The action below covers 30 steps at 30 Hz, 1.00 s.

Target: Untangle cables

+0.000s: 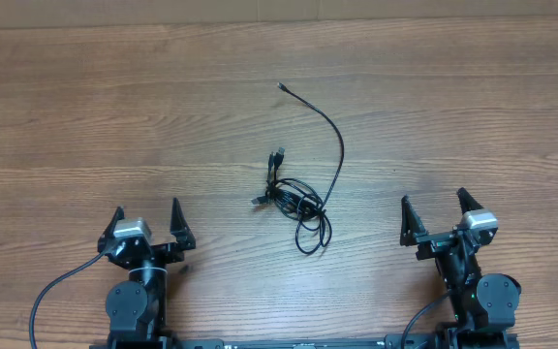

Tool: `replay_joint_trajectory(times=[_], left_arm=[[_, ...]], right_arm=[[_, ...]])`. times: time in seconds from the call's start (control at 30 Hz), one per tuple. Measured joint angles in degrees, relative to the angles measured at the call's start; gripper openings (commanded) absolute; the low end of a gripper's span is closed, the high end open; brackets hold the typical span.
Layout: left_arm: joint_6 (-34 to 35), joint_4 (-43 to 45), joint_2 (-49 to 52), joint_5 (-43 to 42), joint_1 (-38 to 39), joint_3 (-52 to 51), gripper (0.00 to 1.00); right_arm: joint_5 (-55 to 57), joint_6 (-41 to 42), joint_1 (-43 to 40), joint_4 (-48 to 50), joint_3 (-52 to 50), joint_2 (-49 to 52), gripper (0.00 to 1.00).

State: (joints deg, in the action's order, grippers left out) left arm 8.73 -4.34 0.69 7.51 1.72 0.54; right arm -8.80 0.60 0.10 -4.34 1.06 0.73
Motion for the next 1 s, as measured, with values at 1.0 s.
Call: replay_joint_trajectory(times=[1.0], left_arm=[[-3.1,-22.8,6.9,-6.1,0.0,13.4,1.00]], right_arm=[[0.0,0.0,0.0,0.0,0.0,0.0,1.00]])
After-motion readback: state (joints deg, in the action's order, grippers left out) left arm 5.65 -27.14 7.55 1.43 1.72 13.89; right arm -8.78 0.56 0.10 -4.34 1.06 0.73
